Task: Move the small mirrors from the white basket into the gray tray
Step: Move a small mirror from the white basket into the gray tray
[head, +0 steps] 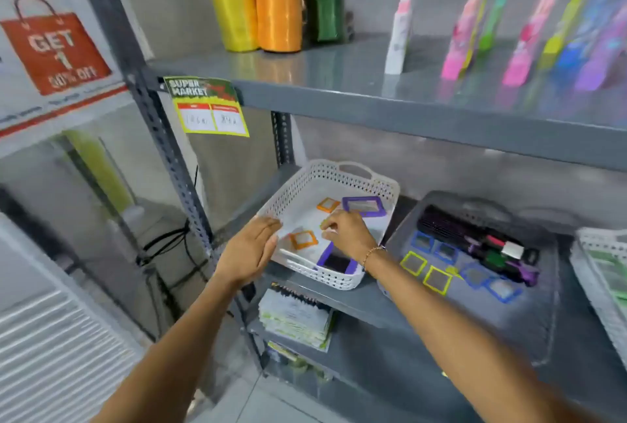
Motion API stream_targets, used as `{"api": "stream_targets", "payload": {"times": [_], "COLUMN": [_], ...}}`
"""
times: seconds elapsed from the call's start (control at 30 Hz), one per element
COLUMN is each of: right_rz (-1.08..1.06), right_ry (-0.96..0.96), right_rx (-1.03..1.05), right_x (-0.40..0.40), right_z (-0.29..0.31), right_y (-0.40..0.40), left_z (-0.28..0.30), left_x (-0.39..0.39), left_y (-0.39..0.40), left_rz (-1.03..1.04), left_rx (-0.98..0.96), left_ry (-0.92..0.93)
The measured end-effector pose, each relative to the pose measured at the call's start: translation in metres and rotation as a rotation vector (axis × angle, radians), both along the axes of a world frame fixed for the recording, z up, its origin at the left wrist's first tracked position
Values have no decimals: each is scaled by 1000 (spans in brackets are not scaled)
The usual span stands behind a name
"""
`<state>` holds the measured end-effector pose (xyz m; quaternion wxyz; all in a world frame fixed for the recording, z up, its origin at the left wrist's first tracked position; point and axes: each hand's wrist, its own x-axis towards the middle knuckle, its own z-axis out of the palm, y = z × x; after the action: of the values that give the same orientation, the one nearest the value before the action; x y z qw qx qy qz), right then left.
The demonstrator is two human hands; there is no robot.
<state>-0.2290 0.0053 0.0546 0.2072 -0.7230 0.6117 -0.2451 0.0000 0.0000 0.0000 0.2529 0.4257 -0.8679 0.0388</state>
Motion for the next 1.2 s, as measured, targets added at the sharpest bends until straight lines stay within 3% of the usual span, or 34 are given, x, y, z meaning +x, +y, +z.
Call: {"api": "stream_targets", "payload": {"times": [0.4, 0.7, 0.8, 0.93, 1.07, 1.13, 1.2], "right_rz": [290, 269, 127, -211, -498, -638, -788], "right_ry": [368, 584, 421, -168, -553, -622, -574], "right_rx": [128, 20, -17, 1, 46, 66, 51], "right_x": [40, 51, 45, 9, -61, -100, -139], "right_z": [-31, -30, -21, 3, 10, 11, 10], "right_y": [-49, -45, -45, -24, 15, 40, 63], "left_z": [-25, -26, -21, -12, 11, 26, 36], "left_x": [10, 7, 6, -5, -57, -94, -130], "left_y": [-12, -13, -11, -6, 3, 13, 28], "left_rz": [86, 52, 18, 47, -53, -111, -151], "left_rx": [13, -44, -37, 35, 12, -13, -34], "left_ry": [95, 215, 221, 371, 408, 374, 360]}}
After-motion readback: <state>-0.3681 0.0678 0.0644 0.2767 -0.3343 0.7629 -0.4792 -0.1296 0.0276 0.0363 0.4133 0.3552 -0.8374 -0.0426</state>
